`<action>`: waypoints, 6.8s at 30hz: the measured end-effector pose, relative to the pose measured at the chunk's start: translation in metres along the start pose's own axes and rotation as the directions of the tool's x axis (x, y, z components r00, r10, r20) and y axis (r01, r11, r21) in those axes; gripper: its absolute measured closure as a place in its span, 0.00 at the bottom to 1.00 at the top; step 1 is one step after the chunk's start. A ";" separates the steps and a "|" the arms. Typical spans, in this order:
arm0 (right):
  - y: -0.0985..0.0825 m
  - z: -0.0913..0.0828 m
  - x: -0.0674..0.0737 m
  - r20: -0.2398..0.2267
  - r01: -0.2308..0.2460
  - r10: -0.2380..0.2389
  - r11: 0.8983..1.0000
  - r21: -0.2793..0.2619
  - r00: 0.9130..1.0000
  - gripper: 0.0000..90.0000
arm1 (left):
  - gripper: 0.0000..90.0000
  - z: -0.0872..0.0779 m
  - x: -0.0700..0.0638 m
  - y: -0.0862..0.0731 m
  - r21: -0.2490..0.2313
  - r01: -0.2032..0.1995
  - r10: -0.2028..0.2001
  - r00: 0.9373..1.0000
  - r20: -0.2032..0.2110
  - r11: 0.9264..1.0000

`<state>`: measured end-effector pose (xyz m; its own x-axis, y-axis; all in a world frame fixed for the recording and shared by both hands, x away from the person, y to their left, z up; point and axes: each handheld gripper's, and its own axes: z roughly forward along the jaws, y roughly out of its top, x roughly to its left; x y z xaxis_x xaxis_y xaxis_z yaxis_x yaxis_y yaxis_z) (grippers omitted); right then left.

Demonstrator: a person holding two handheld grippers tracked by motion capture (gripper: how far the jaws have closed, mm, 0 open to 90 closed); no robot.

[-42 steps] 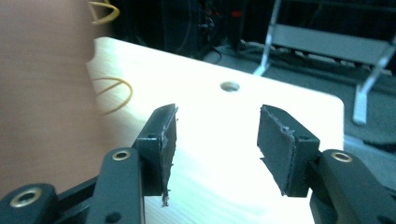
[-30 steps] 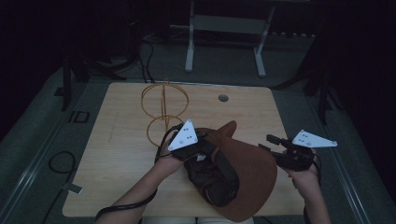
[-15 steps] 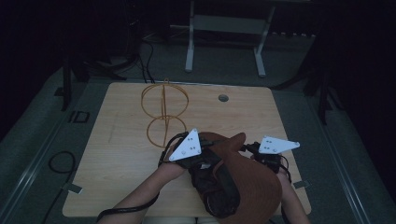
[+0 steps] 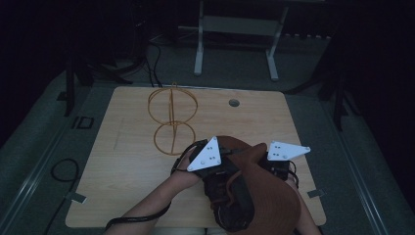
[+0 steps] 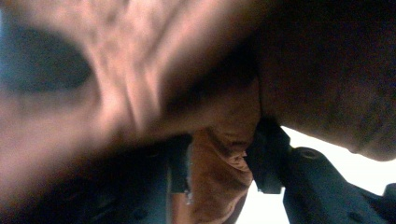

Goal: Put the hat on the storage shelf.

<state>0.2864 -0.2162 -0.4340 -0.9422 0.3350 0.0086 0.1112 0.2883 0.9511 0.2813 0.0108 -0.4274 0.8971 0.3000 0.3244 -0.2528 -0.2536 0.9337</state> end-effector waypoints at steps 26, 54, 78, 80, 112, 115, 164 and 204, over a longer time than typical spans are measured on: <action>0.015 -0.027 -0.012 0.004 -0.070 0.071 0.990 -0.123 0.997 0.98 | 0.59 -0.032 0.015 0.017 -0.003 0.083 -0.083 0.993 -0.086 0.997; 0.077 -0.028 -0.099 0.242 -0.117 0.176 0.964 -0.241 0.954 0.97 | 0.31 -0.130 0.004 -0.077 0.108 0.307 -0.262 0.916 -0.305 0.946; 0.158 0.089 -0.141 0.262 -0.151 0.214 0.959 -0.240 0.941 0.97 | 0.02 -0.196 -0.037 -0.156 0.148 0.490 -0.340 0.761 -0.552 0.859; 0.165 0.102 -0.139 0.246 -0.156 0.214 0.959 -0.235 0.945 0.97 | 0.02 -0.196 -0.037 -0.156 0.141 0.492 -0.345 0.760 -0.551 0.859; 0.164 0.243 -0.090 0.084 -0.139 0.133 0.988 0.067 0.987 0.51 | 0.03 -0.202 -0.035 -0.161 0.115 0.509 -0.369 0.744 -0.557 0.853; 0.164 0.245 -0.083 0.115 -0.108 0.099 0.991 0.075 0.988 0.31 | 0.03 -0.202 -0.035 -0.161 0.115 0.513 -0.372 0.743 -0.557 0.851; 0.115 0.118 -0.064 0.158 -0.043 0.025 0.993 0.108 0.987 0.15 | 0.03 -0.191 -0.034 -0.172 0.137 0.537 -0.379 0.731 -0.568 0.832; -0.091 0.008 -0.048 0.307 -0.179 0.132 0.976 0.128 0.943 0.15 | 0.02 -0.188 -0.034 -0.174 0.151 0.545 -0.370 0.722 -0.584 0.825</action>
<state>0.3240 -0.2509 -0.5237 -0.7763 0.6291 0.0391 0.3171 0.3362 0.8868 0.2266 0.2177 -0.5720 0.5299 0.8478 -0.0225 0.3347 -0.1847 0.9240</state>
